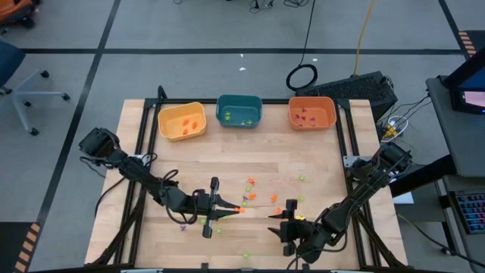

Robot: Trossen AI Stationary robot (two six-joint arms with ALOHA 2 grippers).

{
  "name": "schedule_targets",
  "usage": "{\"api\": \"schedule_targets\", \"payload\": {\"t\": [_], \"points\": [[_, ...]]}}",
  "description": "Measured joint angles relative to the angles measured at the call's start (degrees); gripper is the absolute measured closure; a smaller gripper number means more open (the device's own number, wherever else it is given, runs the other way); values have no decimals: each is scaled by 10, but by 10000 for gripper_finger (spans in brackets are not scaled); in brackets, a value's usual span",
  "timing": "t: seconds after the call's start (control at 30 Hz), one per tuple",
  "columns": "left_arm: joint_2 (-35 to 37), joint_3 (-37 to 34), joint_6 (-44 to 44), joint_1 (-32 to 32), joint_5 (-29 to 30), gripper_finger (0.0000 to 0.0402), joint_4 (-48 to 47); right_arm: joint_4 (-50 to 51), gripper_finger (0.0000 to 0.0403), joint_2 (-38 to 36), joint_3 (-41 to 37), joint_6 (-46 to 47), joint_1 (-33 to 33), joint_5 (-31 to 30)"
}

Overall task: Sort Halloween decoration
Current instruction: Put the orange skeleton toy into the yellow bin

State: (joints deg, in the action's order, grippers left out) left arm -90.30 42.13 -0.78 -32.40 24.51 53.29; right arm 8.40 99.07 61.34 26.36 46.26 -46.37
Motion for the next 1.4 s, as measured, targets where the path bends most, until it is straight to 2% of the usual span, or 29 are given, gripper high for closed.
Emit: {"api": "schedule_targets", "payload": {"t": [0.2, 0.73, 0.9, 1.4], "points": [[0, 0, 25, 0, 0, 373, 0, -2, 236, 0, 0, 0, 0, 0], [0, 0, 333, 0, 0, 372, -16, -4, 236, 0, 0, 5, 4, 2], [0, 0, 399, 0, 0, 372, -16, -9, 236, 0, 0, 6, 4, 2], [0, 0, 405, 0, 0, 372, -16, -9, 236, 0, 0, 0, 2, 1]]}}
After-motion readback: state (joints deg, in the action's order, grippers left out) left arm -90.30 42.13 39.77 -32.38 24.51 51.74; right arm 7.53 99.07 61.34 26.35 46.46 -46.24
